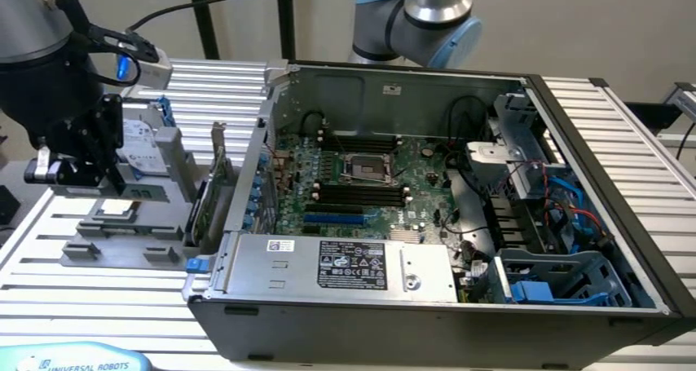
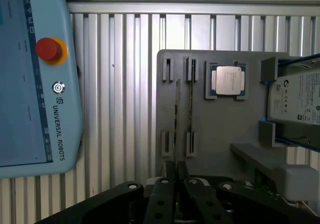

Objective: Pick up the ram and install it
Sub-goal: 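Pick up the ram and move it above insertion slot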

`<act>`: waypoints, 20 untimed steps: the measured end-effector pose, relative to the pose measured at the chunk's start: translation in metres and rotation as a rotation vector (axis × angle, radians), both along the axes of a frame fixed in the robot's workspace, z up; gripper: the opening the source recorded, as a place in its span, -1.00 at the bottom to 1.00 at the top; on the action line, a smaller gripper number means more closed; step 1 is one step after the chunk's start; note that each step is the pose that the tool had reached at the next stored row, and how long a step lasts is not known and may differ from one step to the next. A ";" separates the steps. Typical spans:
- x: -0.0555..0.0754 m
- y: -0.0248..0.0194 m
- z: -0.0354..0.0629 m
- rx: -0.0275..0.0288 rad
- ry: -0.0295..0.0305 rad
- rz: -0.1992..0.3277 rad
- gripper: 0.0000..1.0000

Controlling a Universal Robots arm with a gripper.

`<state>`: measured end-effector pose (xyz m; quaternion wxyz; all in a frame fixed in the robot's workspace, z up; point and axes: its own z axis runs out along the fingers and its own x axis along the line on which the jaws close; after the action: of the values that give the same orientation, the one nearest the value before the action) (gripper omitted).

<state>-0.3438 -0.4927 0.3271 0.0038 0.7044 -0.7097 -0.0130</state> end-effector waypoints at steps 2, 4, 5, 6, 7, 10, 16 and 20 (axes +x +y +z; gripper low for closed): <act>0.002 0.0002 0.0007 0.0000 -0.0001 0.000 -0.73; 0.003 0.0004 0.0014 0.0000 0.0000 0.000 -0.73; 0.003 0.0004 0.0014 0.0000 -0.0001 0.000 -0.73; 0.003 0.0004 0.0015 0.0000 0.0000 0.000 -0.73; 0.003 0.0005 0.0015 0.0000 -0.0001 0.000 -0.73; 0.003 0.0005 0.0019 0.0000 0.0000 0.000 -0.73; 0.005 0.0005 0.0061 0.0000 0.0000 0.000 -0.73; 0.012 0.0008 0.0134 0.0005 -0.0001 0.000 -0.73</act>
<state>-0.3317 -0.4919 0.3405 0.0036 0.7044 -0.7097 -0.0131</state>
